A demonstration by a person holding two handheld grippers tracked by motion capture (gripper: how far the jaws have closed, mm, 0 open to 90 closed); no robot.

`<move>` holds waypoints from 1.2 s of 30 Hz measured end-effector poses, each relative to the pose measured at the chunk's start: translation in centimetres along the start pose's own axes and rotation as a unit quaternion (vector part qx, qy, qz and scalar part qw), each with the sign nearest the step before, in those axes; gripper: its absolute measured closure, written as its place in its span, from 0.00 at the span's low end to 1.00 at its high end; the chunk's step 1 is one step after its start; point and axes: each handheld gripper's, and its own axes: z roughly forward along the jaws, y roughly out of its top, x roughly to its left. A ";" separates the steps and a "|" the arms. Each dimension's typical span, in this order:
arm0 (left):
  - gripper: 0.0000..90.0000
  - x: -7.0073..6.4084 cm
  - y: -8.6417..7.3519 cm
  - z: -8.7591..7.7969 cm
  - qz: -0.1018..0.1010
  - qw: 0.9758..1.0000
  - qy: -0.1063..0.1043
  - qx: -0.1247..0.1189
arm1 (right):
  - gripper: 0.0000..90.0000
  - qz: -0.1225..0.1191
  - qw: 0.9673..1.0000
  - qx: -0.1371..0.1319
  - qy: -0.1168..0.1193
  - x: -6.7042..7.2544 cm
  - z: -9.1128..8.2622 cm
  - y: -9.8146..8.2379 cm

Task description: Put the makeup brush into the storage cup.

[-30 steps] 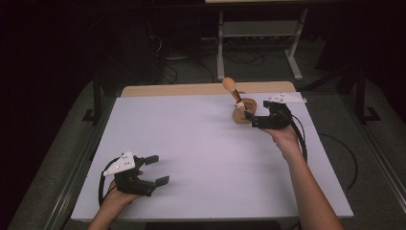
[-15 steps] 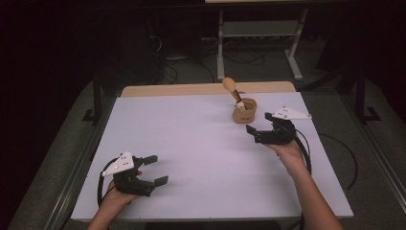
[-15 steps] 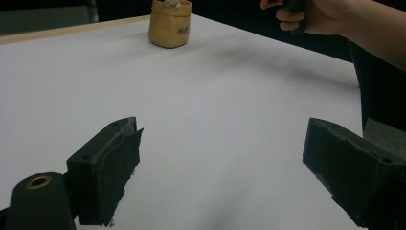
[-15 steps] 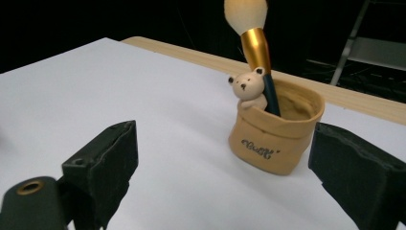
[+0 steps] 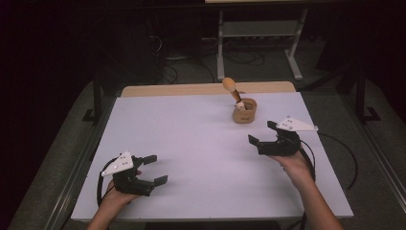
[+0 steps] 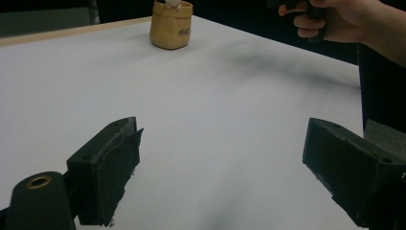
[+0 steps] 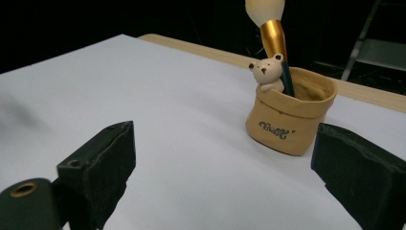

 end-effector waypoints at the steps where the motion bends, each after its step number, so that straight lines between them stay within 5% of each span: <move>1: 0.13 0.0 0.0 0.0 -0.001 1.000 0.001 -0.001 | 0.08 0.000 1.000 -0.002 0.002 0.1 -0.2 -0.1; 36: 0.13 -0.1 0.1 0.1 0.003 1.000 0.002 -0.008 | 0.07 -0.004 1.000 -0.014 0.017 2.6 -5.4 -4.5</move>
